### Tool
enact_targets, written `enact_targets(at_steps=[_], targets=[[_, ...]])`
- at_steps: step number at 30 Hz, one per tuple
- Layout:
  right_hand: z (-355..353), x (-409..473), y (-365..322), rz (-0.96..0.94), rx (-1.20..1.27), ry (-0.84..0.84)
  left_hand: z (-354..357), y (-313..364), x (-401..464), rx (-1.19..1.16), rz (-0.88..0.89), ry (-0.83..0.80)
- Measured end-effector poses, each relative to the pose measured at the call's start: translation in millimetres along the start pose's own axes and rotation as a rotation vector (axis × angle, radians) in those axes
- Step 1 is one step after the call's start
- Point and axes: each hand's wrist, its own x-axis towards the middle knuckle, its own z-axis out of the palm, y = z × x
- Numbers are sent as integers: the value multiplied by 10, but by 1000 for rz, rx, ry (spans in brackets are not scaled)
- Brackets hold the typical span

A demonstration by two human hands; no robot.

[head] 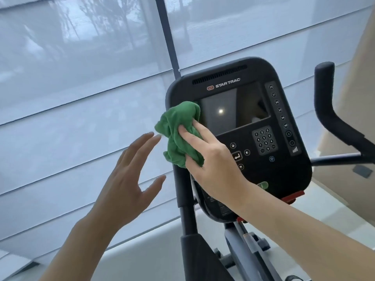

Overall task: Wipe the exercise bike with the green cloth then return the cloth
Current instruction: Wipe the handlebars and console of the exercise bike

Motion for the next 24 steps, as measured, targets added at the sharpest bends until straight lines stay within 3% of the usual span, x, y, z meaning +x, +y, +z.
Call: enact_targets(at_steps=[4,15,17,22,24], targets=[[82,-337,70,47,-30,-154,63,59,-71,7,-10,-27],[-269,-637,198,152,184,-452,240,113,-312,74,-13,-217],[-413,-599,235,151,166,-390,272,104,-353,70,-27,-235],[-702,-180,259,196,90,29,345,140,-454,-15,-110,-253],[-662,9,219,199,61,84,380,163,-482,-24,-107,-268]])
